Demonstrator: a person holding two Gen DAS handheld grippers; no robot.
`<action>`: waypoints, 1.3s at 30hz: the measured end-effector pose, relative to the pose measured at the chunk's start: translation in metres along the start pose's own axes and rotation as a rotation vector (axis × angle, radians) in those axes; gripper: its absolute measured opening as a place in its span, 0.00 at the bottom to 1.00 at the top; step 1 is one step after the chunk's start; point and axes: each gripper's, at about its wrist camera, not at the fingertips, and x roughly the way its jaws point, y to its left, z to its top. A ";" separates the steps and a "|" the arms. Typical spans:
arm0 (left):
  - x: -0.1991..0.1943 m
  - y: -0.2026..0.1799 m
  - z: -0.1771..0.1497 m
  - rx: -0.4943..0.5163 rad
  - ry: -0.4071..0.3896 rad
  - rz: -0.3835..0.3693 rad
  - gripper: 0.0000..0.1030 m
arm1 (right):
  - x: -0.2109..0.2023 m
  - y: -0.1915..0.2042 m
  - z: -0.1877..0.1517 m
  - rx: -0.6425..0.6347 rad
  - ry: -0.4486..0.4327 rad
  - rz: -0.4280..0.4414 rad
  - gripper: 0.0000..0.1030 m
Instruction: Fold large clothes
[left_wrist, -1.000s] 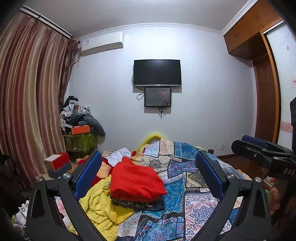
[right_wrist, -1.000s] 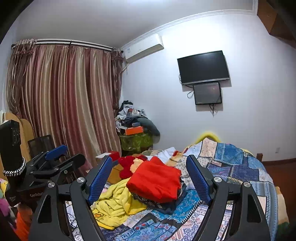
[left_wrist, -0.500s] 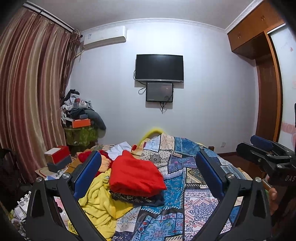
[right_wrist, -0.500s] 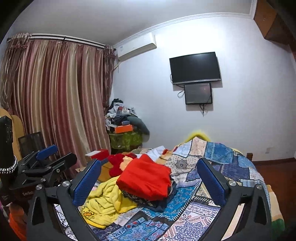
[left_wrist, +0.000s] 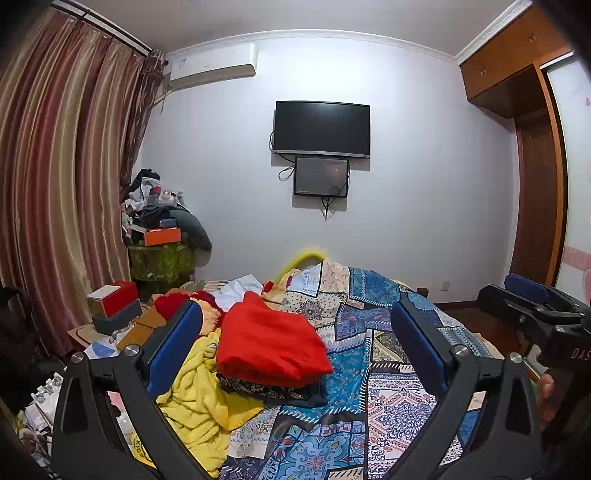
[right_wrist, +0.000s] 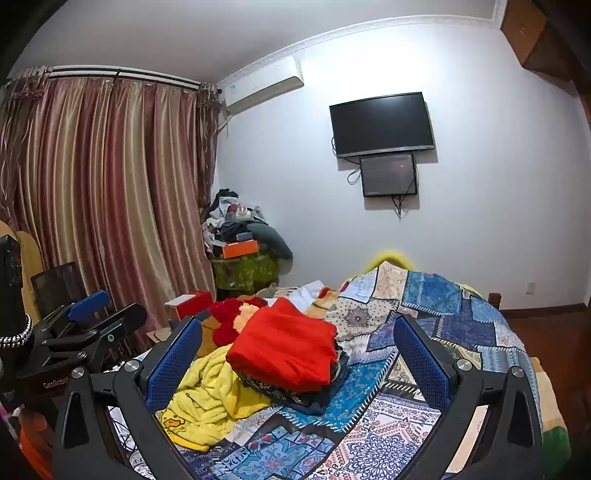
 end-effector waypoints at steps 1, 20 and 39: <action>0.000 0.000 0.000 0.000 0.001 0.001 1.00 | 0.000 0.000 0.000 0.000 0.001 0.000 1.00; 0.001 -0.002 -0.005 -0.006 0.011 0.004 1.00 | 0.000 -0.002 -0.001 -0.006 0.005 0.004 1.00; 0.010 0.000 -0.008 -0.007 0.028 -0.015 1.00 | -0.001 -0.003 -0.002 -0.005 0.004 0.006 1.00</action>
